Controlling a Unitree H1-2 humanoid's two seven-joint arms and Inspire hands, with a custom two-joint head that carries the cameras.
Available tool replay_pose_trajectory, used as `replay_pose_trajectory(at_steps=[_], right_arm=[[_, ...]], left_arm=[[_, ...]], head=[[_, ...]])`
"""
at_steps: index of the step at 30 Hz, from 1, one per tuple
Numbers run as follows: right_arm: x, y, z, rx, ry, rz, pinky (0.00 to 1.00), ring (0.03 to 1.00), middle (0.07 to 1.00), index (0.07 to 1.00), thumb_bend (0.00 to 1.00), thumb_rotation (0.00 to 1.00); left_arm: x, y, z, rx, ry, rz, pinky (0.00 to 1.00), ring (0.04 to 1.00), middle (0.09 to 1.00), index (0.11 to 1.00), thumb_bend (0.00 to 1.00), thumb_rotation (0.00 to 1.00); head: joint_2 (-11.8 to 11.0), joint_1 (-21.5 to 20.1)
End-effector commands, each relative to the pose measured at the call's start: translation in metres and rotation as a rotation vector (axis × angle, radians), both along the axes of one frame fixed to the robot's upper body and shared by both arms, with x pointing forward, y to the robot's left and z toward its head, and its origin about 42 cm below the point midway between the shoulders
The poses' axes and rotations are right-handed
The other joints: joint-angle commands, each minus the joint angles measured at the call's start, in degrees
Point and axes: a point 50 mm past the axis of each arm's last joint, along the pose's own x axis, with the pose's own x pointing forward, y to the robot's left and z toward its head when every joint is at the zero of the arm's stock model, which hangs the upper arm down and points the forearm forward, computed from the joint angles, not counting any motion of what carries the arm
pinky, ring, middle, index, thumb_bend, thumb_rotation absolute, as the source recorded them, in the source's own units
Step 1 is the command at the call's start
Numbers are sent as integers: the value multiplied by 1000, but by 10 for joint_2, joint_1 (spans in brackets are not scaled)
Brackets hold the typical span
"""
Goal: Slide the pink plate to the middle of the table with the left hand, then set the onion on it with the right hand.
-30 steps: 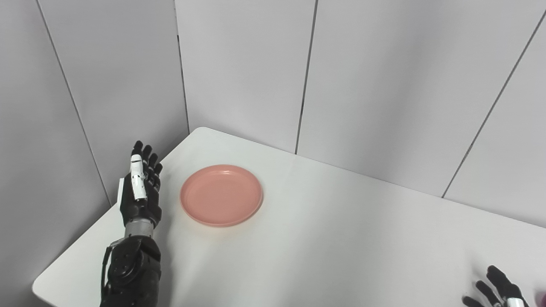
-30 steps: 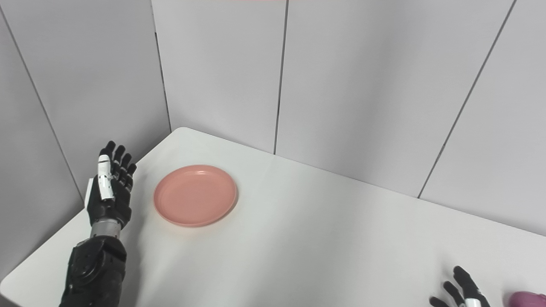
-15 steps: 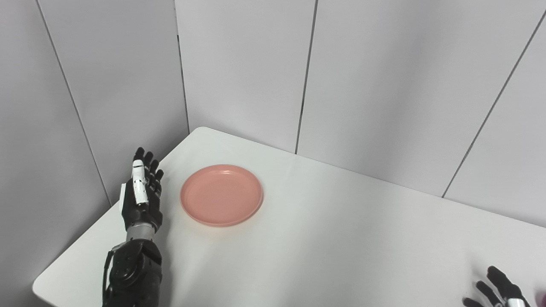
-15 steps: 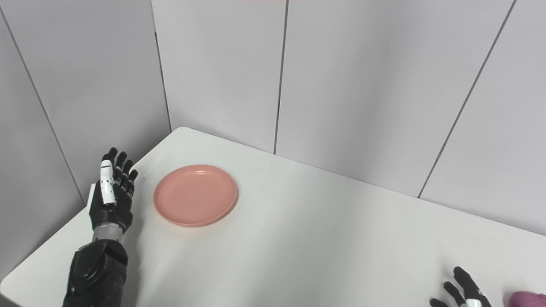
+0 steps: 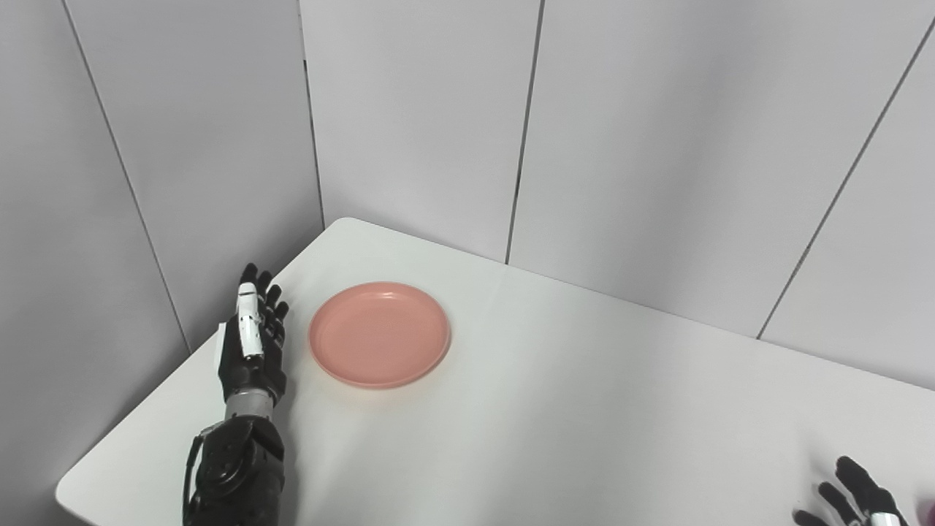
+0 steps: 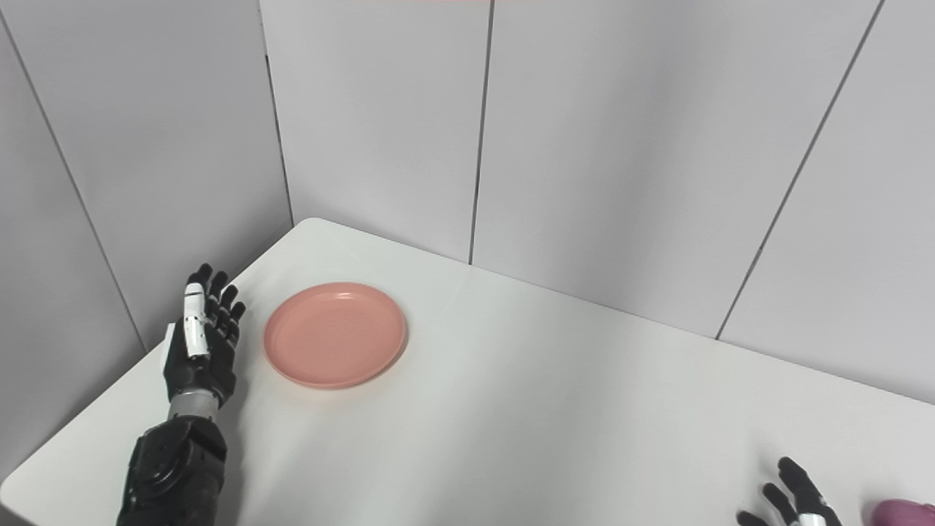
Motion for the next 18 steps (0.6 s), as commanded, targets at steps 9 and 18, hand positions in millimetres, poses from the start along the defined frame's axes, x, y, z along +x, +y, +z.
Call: replay_pose_trajectory(at_steps=[9,18], right_arm=[[1,0,8,4,-41,1,634,867,899,830,899,779],[0,0,9,-4,-37,1,581,851,889,819,916,787]], left_arm=[[13,-7,13,-7,-36,-2,1000,1000,1000,998,388,1000],[19,-13,12,-19,-30,-20,1000,1000,1000,993,383,1000]], head=[[3,0],[4,0]])
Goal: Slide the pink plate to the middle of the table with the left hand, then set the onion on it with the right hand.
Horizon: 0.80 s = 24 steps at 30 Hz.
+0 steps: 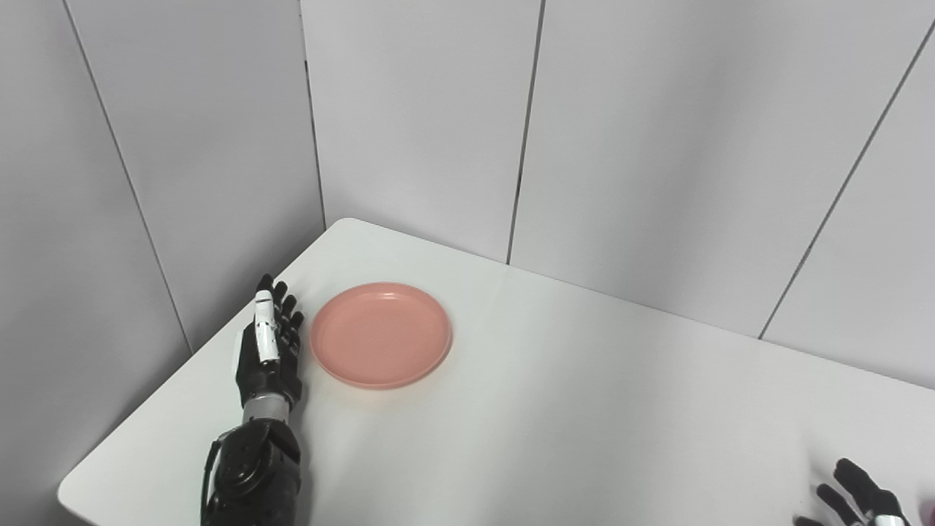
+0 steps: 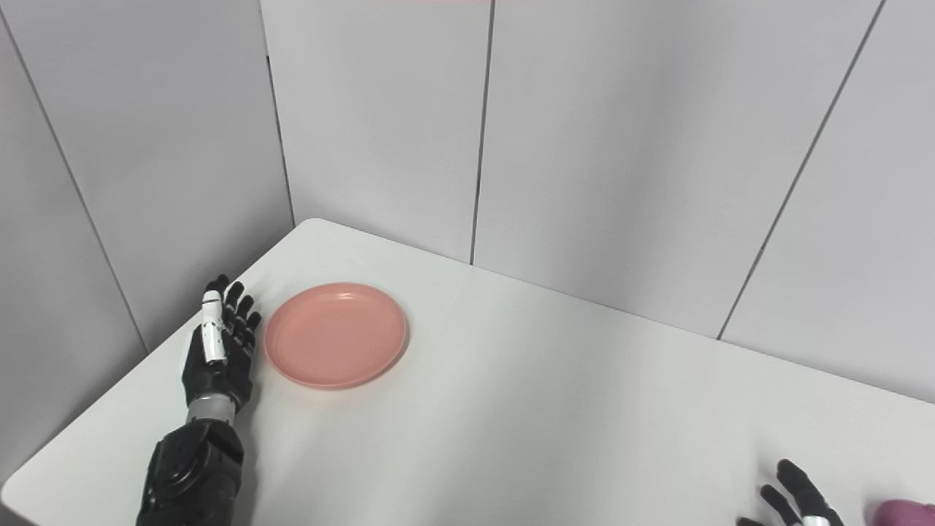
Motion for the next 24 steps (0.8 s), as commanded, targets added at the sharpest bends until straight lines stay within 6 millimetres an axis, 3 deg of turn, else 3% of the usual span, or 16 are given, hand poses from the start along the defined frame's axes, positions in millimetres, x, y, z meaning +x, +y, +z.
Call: replay_pose_trajectory(at_steps=[1,24], right_arm=[[1,0,9,-7,-38,0,564,845,883,812,918,782],[0,-1,7,-1,-33,1,455,788,840,771,941,766]], left_arm=[[11,-2,18,21,-52,-11,1000,1000,1000,992,382,1000],[17,-8,16,25,-33,-55,1000,1000,1000,994,391,1000]], head=[[1,0],[9,-8]])
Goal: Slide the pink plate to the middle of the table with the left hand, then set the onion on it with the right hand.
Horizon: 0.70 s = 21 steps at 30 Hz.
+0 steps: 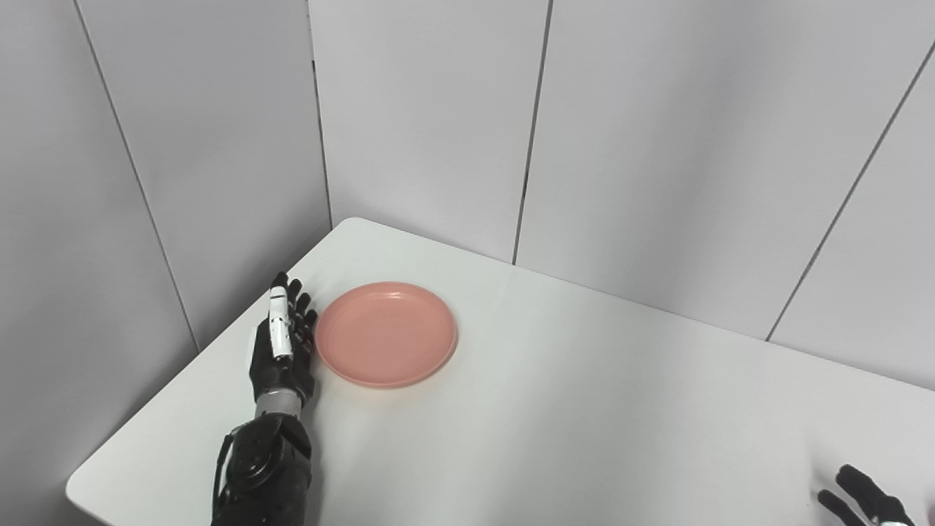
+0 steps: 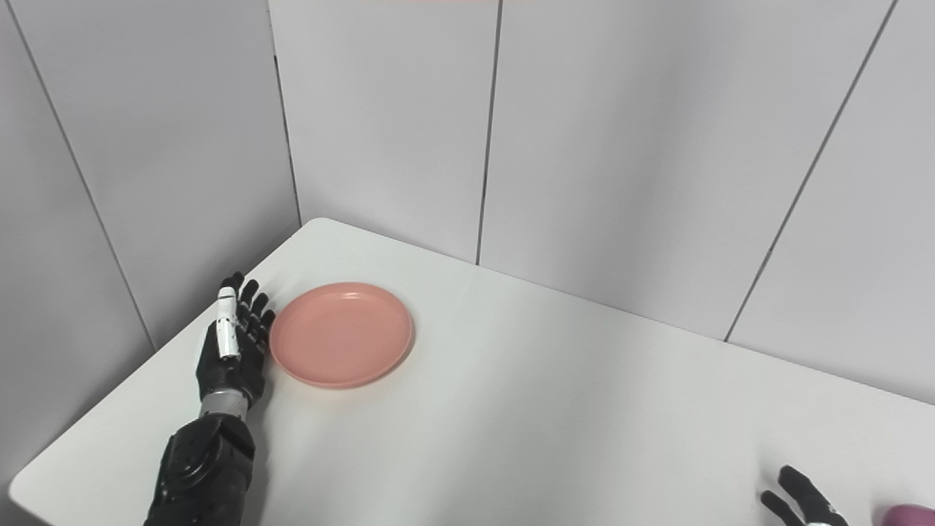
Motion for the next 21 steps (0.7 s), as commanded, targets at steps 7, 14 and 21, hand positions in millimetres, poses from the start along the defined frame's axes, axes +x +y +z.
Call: replay_pose_trajectory(at_steps=[7,14,21], right_arm=[[1,-1,7,-21,-38,13,424,777,841,764,988,766],[0,1,9,-6,-42,11,397,785,844,751,996,746],[0,2,9,-12,-44,16,416,838,889,794,1000,760]], left_arm=[[17,-7,11,18,-43,-91,995,992,995,984,387,1000],[30,-19,7,27,-49,-160,999,989,989,975,407,1000],[42,-36,10,33,-44,-217,1000,991,989,967,407,1000]], head=[[3,-2],[5,-4],[8,-10]])
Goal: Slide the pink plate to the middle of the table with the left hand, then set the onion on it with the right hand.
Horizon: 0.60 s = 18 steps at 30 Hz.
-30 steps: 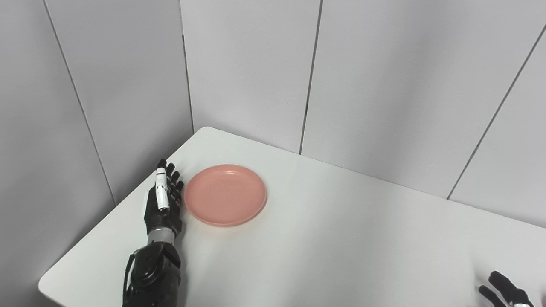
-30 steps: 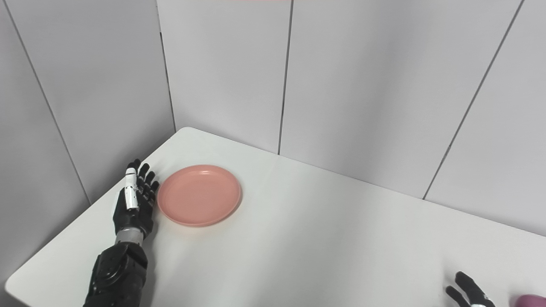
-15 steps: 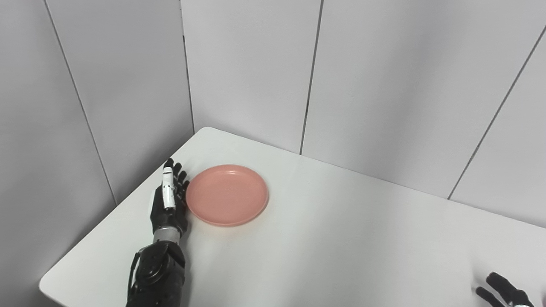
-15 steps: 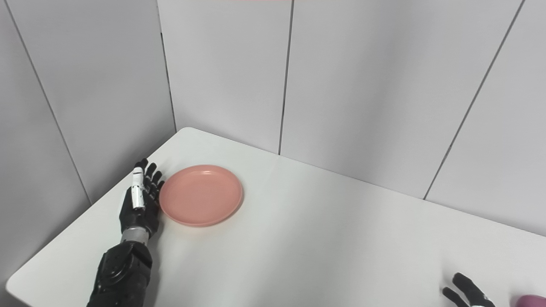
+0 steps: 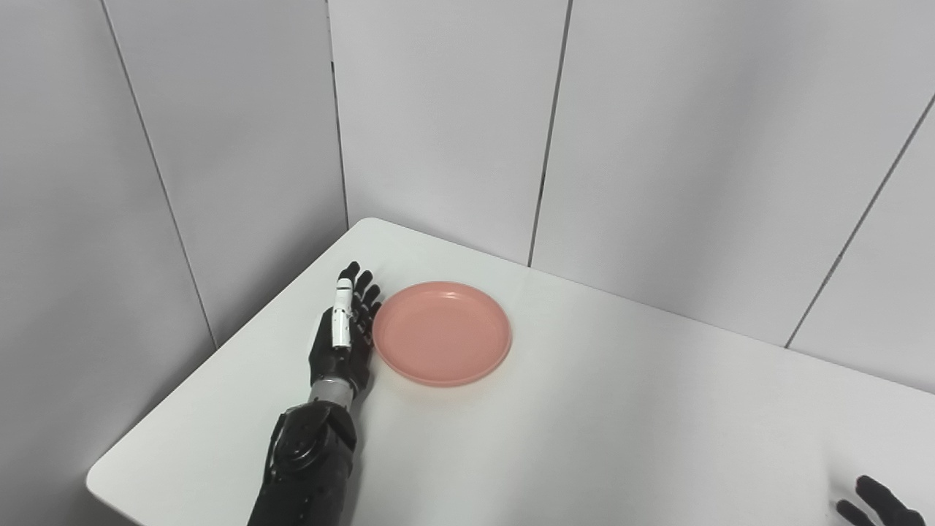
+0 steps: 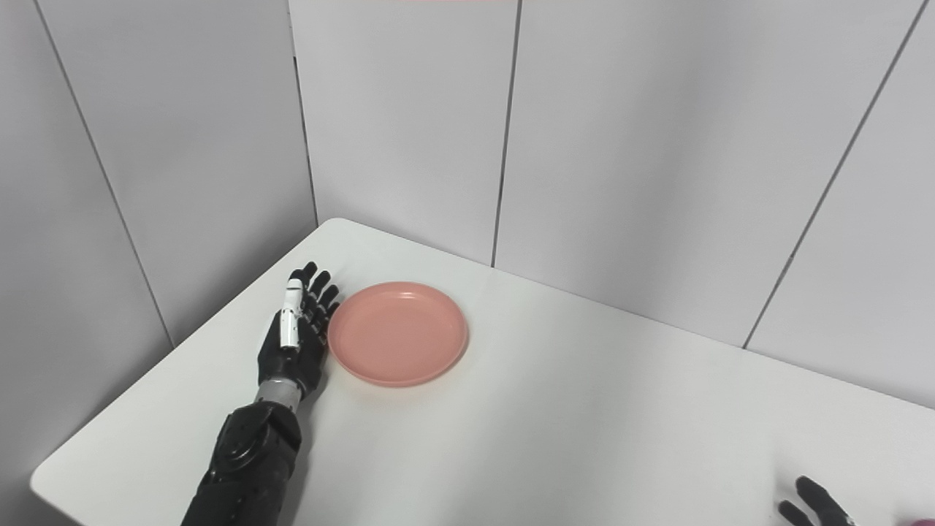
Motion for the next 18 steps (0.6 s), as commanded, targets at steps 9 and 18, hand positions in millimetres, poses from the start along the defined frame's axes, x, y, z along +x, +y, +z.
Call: replay_pose_trajectory(at_steps=[9,18], right_arm=[[-3,5,10,8,-33,0,477,862,903,821,989,767],[-5,7,11,-5,-39,0,750,933,960,904,870,806]], left_arm=[[20,-20,16,24,-27,-96,1000,992,991,972,399,1000],[23,-33,23,53,-40,-142,993,986,984,977,391,1000]], head=[[6,-11],[12,-19]])
